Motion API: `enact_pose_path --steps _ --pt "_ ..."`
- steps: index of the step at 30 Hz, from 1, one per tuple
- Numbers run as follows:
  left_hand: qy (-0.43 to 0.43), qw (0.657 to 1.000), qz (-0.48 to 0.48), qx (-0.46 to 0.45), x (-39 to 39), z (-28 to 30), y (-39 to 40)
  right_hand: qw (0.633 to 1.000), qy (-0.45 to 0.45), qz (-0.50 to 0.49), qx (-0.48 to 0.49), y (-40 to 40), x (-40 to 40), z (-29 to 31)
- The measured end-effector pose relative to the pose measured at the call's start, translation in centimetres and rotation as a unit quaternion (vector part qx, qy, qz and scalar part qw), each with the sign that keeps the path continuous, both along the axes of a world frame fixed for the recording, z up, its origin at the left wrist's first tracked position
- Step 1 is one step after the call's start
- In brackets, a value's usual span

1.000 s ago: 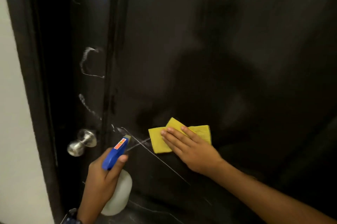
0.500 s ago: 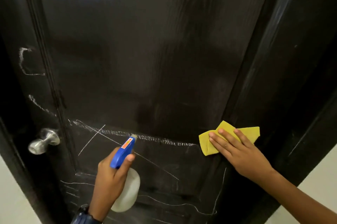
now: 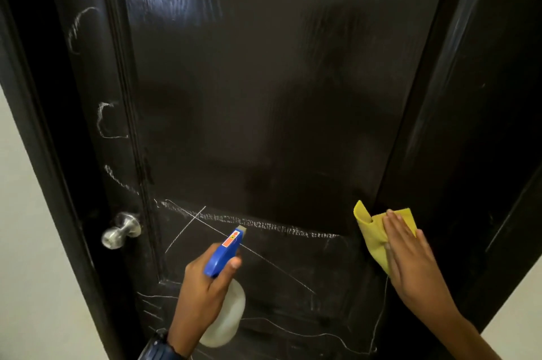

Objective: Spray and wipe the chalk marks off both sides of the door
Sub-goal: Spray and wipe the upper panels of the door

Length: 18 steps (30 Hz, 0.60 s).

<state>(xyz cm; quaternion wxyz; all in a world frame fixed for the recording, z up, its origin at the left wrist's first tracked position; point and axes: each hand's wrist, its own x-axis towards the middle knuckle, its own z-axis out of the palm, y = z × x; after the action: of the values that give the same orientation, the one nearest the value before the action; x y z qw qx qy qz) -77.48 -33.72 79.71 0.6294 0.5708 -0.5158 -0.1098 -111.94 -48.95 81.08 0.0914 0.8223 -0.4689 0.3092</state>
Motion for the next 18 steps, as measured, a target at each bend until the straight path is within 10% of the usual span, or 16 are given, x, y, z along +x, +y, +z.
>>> enact_pose_path --steps 7,18 --pt "-0.048 0.997 -0.056 -0.002 3.9 1.0 0.3 0.931 -0.323 -0.012 0.168 5.4 4.8 1.3" --pt "-0.043 0.994 -0.101 -0.017 8.3 1.6 -1.6 0.799 -0.55 -0.123 0.211 13.7 7.4 0.2"
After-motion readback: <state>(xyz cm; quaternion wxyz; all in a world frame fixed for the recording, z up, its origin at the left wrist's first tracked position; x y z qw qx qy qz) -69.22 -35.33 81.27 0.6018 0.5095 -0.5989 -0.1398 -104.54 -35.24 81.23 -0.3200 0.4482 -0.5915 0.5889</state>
